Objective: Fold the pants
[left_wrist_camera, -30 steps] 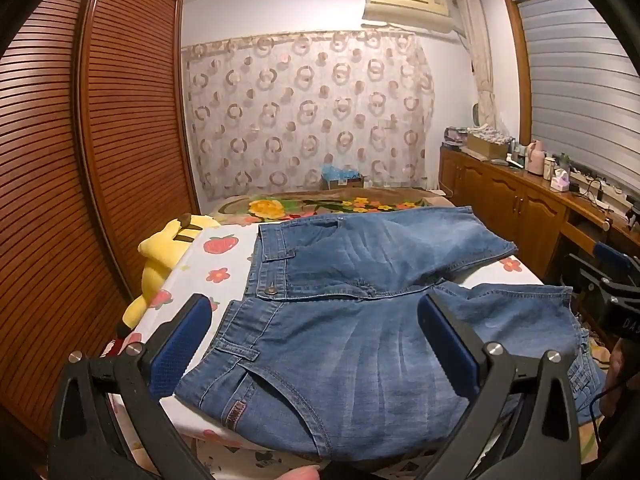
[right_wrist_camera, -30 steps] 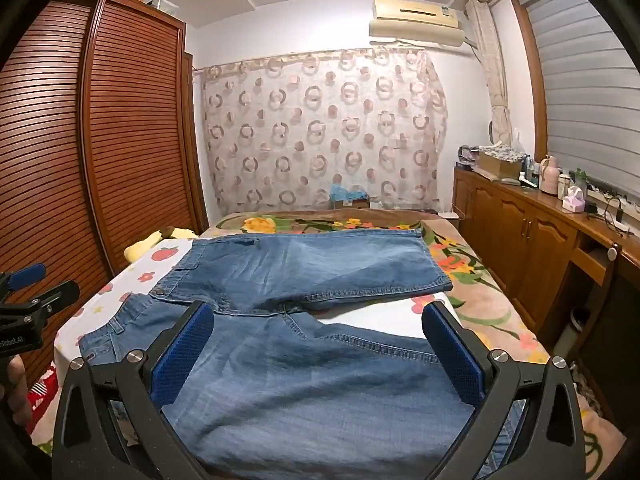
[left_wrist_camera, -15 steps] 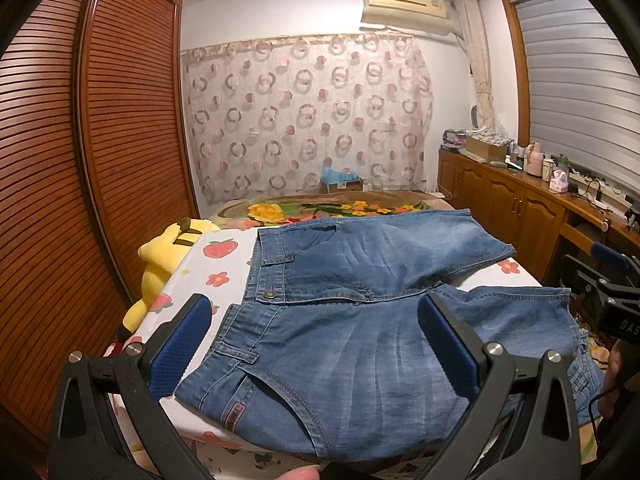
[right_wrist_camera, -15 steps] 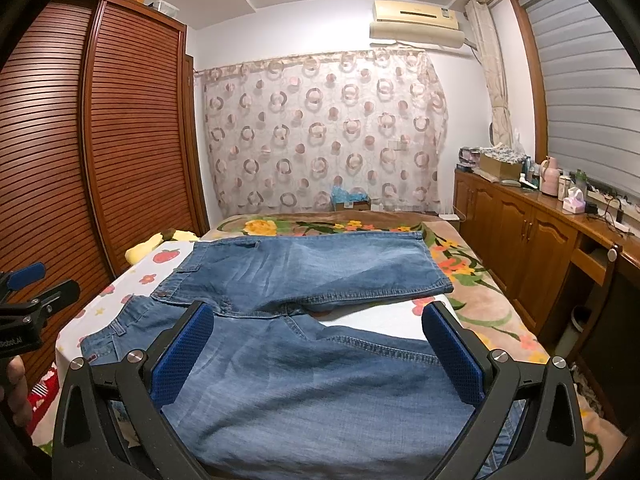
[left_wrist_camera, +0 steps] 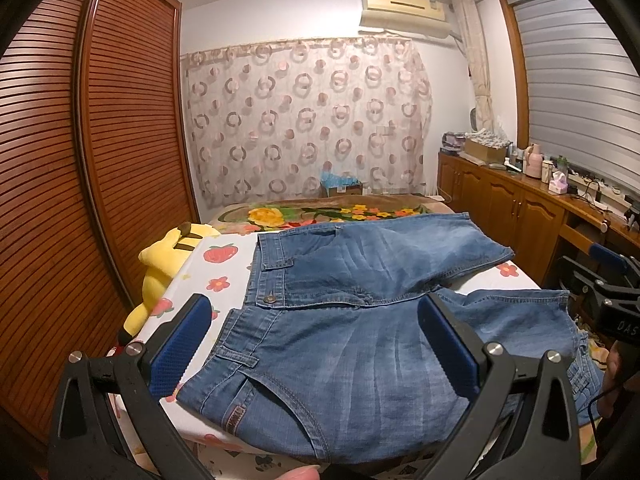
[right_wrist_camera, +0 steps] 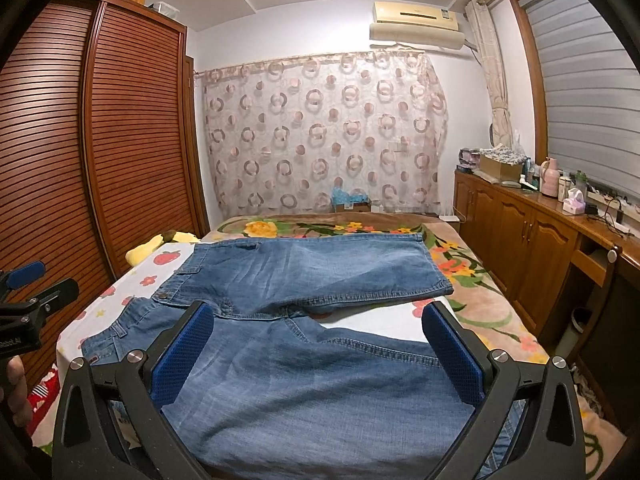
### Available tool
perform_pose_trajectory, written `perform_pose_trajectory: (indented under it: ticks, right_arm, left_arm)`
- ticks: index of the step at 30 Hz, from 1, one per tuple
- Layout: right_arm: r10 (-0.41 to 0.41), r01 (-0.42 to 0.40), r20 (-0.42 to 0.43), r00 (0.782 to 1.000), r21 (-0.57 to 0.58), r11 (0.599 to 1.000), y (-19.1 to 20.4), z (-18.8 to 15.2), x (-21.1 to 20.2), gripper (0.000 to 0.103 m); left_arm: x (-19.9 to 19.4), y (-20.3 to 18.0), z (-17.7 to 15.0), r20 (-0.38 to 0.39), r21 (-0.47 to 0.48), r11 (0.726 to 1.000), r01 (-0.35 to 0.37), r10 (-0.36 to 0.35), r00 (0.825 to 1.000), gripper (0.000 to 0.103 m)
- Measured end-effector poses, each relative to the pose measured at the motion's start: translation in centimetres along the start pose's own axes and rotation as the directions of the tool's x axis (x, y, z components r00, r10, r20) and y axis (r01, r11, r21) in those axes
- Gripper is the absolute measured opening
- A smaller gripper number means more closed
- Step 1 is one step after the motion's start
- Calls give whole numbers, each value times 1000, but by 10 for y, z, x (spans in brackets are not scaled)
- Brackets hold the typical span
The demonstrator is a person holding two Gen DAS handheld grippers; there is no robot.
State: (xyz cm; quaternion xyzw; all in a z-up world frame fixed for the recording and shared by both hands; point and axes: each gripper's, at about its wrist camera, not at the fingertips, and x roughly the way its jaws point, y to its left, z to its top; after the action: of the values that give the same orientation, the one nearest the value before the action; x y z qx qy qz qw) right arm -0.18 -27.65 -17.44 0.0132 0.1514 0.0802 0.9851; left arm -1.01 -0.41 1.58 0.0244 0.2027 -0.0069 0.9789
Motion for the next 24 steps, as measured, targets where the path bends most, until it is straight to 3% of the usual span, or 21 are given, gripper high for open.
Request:
perform_pose_trajectory:
  ticks: [24]
  right_arm:
    - [2,-2,5,1000,6,1000,0,0,0,103]
  left_arm:
    - [0,-1,0,1,1,1000,-1,1,1000,103]
